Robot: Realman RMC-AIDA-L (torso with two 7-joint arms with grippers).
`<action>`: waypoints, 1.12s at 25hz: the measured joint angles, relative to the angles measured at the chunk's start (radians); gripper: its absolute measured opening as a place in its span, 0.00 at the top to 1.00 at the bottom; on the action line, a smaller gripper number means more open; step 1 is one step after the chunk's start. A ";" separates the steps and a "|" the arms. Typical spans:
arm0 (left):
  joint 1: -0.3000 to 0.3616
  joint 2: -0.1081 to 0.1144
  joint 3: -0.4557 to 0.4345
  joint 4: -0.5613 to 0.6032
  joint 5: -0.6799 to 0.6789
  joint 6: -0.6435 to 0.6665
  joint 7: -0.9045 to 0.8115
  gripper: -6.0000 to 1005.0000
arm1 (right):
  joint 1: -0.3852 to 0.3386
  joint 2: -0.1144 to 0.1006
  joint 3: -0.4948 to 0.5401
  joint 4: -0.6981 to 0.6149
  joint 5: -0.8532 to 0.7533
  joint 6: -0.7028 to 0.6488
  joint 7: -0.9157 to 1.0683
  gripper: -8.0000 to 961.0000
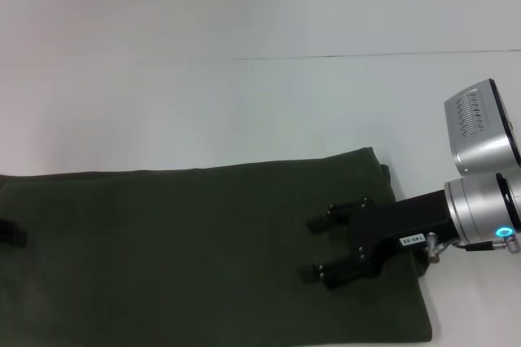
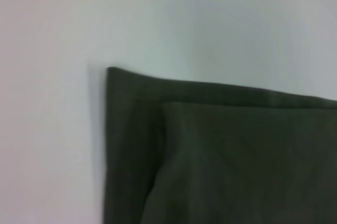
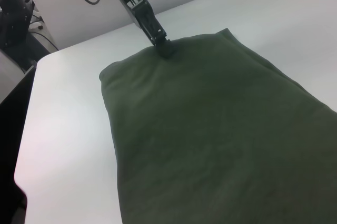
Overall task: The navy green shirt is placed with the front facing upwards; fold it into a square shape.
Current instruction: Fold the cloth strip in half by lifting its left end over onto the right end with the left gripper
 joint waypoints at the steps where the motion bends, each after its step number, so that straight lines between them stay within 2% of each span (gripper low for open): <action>1: 0.002 -0.001 0.000 -0.001 0.010 -0.008 0.000 0.38 | 0.000 0.000 0.000 0.000 0.000 0.000 0.000 0.06; 15: 0.005 -0.009 0.002 -0.026 0.035 -0.052 0.002 0.38 | 0.004 0.000 -0.001 0.000 0.000 0.001 0.000 0.06; 23: 0.004 -0.006 0.001 -0.018 0.033 -0.052 0.000 0.38 | 0.002 0.000 0.002 0.000 0.000 0.001 0.000 0.06; 28: 0.004 0.008 -0.004 0.003 0.041 -0.026 -0.009 0.38 | 0.001 -0.001 0.005 0.000 0.000 0.001 0.000 0.06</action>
